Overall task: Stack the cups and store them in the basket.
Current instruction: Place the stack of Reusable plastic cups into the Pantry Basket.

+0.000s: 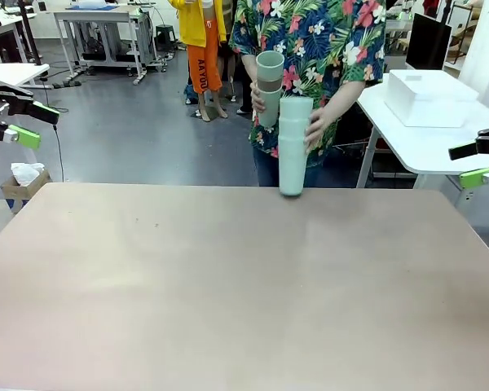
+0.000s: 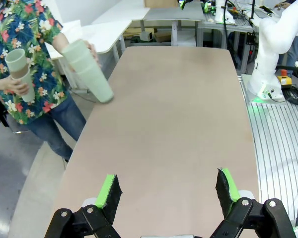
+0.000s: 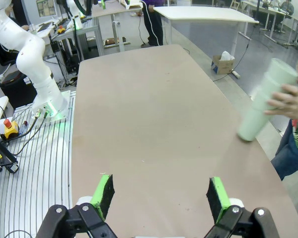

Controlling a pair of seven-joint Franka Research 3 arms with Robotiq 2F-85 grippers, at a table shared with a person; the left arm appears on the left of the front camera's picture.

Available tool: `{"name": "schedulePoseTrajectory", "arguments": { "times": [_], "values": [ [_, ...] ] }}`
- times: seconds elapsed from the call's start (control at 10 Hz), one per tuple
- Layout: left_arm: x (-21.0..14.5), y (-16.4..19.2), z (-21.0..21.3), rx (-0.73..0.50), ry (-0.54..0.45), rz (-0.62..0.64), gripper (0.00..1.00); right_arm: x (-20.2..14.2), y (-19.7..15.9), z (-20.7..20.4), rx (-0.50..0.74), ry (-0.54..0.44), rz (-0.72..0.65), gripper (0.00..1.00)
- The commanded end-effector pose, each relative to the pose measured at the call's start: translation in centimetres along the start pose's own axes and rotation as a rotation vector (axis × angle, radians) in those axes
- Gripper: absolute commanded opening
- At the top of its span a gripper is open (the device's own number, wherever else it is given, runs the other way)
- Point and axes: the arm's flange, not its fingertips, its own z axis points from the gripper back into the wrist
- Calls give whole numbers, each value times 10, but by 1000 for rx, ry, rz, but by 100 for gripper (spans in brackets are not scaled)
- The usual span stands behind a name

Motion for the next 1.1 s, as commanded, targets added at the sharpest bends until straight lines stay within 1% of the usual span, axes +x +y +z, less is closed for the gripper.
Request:
{"name": "schedulePoseTrajectory", "arguments": {
  "times": [0.0, 1.0],
  "values": [
    [2, 1, 0, 5, 2, 10, 100, 4, 0, 0, -2, -23, -13, 100],
    [2, 1, 0, 5, 2, 10, 100, 4, 0, 0, -2, -23, -13, 100]
  ]
}}
